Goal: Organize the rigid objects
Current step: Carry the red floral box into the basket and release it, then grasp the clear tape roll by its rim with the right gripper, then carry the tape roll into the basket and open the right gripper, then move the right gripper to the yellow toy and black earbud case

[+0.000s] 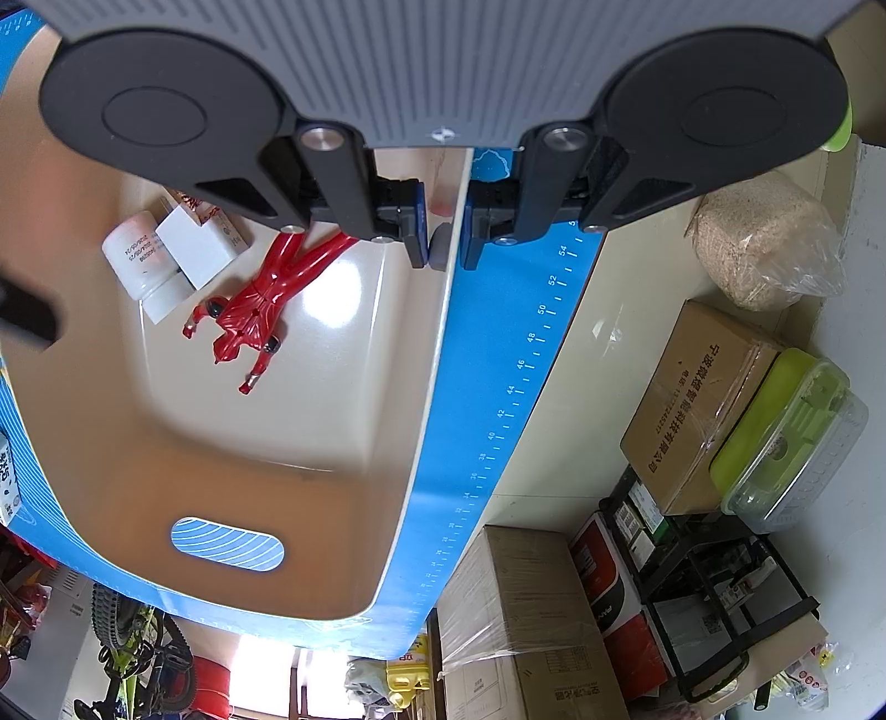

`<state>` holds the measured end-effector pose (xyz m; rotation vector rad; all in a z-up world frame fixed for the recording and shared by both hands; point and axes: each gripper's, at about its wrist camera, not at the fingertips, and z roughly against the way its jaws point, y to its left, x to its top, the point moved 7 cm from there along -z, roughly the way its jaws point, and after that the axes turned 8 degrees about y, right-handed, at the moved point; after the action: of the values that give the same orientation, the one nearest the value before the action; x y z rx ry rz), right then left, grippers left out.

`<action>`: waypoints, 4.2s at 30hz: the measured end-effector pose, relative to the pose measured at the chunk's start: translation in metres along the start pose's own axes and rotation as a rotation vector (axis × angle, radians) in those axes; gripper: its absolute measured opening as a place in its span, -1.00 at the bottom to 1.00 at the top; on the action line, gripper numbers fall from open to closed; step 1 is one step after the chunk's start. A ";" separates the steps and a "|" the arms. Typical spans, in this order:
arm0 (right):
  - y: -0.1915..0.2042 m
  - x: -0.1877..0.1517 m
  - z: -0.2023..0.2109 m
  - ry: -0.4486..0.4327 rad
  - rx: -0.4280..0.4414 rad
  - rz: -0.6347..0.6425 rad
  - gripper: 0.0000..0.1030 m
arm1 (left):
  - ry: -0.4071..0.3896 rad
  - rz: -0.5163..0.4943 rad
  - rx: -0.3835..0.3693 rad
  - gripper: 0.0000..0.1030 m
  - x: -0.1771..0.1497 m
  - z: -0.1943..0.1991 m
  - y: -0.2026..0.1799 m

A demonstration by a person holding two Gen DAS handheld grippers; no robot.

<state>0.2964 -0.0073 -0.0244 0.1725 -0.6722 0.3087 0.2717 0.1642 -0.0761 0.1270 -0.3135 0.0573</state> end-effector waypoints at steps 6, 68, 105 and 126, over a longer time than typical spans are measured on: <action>-0.053 -0.005 0.003 -0.008 -0.083 -0.093 0.44 | 0.001 0.002 0.000 -0.73 0.000 0.000 0.000; -0.045 0.012 0.021 -0.202 -0.057 -0.101 -0.66 | 0.001 0.007 0.008 -0.72 -0.001 0.002 0.001; 0.038 -0.004 -0.007 0.003 0.149 0.090 0.11 | 0.001 0.003 0.013 -0.72 -0.001 -0.001 -0.004; -0.106 0.001 -0.039 -0.040 -0.107 -0.183 0.34 | -0.004 0.002 0.017 -0.72 0.001 0.000 -0.001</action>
<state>0.3558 -0.0962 -0.0598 0.1366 -0.7054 0.0938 0.2729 0.1630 -0.0758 0.1432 -0.3167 0.0617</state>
